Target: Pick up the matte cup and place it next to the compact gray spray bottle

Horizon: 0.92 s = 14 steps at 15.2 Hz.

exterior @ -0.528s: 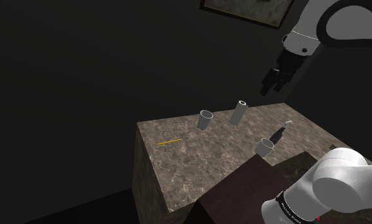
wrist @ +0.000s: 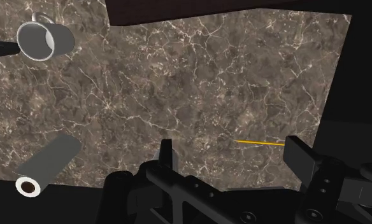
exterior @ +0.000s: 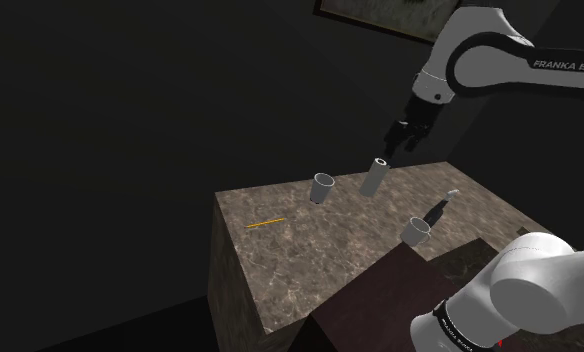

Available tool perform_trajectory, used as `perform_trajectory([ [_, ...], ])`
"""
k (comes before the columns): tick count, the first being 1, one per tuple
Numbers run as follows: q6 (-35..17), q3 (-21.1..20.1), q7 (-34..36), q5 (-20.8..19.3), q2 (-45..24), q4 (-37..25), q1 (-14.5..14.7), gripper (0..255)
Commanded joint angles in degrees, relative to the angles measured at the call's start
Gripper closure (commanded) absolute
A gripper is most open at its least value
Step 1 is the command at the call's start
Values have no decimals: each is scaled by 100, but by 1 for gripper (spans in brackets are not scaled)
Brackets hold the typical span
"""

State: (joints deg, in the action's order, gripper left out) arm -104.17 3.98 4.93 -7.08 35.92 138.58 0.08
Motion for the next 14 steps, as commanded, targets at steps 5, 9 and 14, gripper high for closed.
perform_trajectory([
  [5, -1091, 162, -11, -66, -1157, -54, -48, 0],
  [9, -1726, 259, -32, -67, -2002, -247, -74, 0],
  [14, -2396, 359, -88, -6, -3109, -664, -107, 0],
])
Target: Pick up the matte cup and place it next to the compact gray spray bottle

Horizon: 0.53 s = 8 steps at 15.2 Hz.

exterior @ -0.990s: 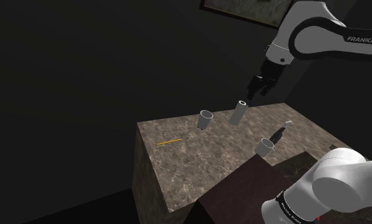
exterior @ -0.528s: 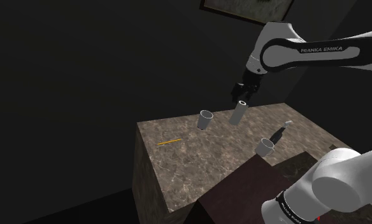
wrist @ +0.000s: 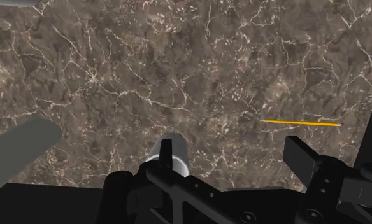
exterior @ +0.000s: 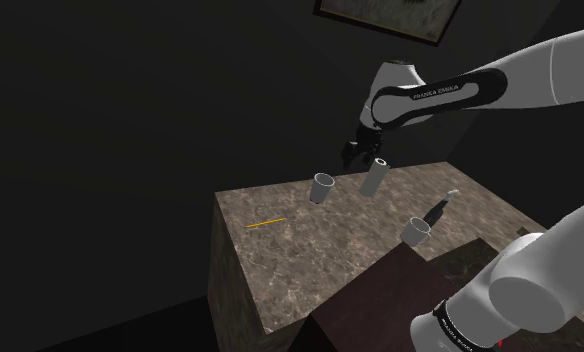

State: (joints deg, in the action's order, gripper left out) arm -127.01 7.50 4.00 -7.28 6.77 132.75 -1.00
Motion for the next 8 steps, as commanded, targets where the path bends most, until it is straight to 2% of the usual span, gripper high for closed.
perform_trajectory([
  [1, -228, 22, -10, 36, -420, -186, -7, 0],
  [8, -837, 72, -148, 247, -2007, -1129, -106, 0],
])
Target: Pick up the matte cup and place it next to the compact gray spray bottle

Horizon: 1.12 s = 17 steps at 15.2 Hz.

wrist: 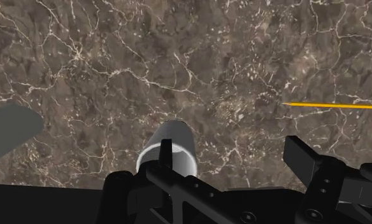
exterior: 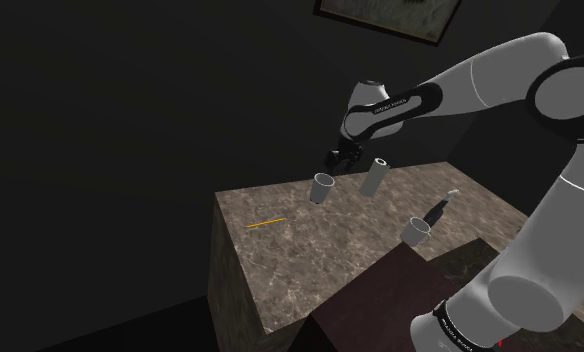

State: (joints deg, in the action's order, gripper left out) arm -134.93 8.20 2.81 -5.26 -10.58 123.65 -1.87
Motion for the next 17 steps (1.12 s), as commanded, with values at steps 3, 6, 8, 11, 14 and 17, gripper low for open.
perform_trajectory([
  [3, -197, -11, -88, 145, -952, -733, -90, 0],
  [6, -281, -36, -137, 236, -1636, -1316, -172, 0],
  [8, -299, -56, -163, 290, -2096, -1747, -230, 0],
  [11, -267, -87, -193, 359, -2798, -2466, -322, 0],
  [14, -201, -109, -207, 398, -3299, -3024, -387, 0],
  [17, -330, -118, -213, 408, -3474, -3070, -410, 0],
])
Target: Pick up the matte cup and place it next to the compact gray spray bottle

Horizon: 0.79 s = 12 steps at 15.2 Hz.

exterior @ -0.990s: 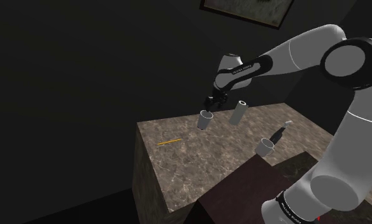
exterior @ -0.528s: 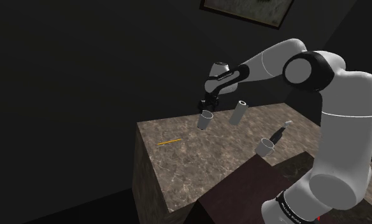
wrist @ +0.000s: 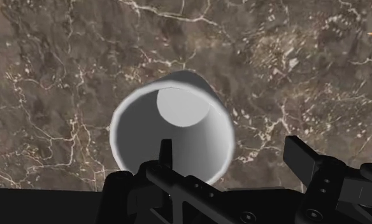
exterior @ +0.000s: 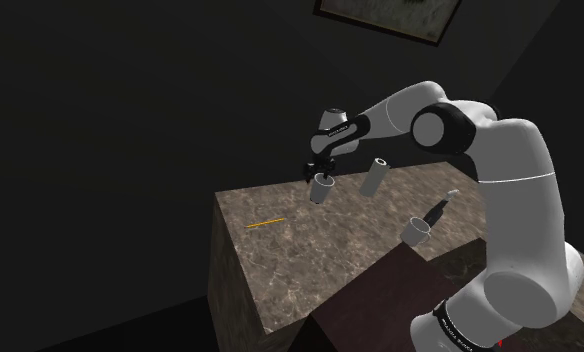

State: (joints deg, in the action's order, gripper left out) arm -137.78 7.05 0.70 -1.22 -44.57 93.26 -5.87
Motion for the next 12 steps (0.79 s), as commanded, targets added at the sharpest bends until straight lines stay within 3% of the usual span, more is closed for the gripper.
perform_trajectory([
  [1, -88, -7, -4, 8, -135, -50, -18, 0],
  [12, -231, -18, -11, 19, -355, -127, -45, 0],
])
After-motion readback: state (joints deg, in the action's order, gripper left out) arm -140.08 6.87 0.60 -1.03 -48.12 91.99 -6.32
